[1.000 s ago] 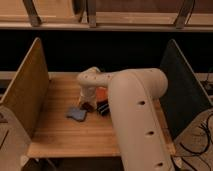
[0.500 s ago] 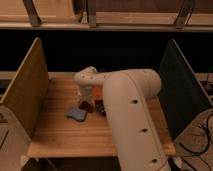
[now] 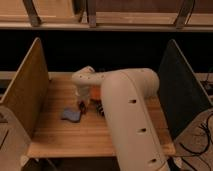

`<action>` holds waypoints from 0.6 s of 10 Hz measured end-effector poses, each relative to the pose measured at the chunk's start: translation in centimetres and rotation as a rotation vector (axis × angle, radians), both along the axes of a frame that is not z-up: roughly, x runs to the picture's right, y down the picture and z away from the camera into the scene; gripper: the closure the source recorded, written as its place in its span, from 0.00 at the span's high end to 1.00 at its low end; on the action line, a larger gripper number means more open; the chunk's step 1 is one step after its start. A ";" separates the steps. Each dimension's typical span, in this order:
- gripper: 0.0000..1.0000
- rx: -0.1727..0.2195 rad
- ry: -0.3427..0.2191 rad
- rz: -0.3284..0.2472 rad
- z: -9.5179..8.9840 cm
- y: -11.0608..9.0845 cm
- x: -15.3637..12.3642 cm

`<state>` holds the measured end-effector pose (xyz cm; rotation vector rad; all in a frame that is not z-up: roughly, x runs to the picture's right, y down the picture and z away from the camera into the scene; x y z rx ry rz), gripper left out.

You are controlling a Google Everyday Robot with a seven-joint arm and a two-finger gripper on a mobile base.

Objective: Place the pepper on the white sponge

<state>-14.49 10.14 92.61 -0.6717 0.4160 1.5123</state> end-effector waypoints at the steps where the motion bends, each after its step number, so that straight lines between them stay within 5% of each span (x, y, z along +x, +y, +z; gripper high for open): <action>1: 0.00 0.018 0.000 -0.003 -0.4 -0.7 0.1; 4: 0.00 0.117 0.010 -0.045 -2.7 -4.4 0.3; 6: 0.00 0.133 -0.018 -0.066 -4.2 -4.6 -0.9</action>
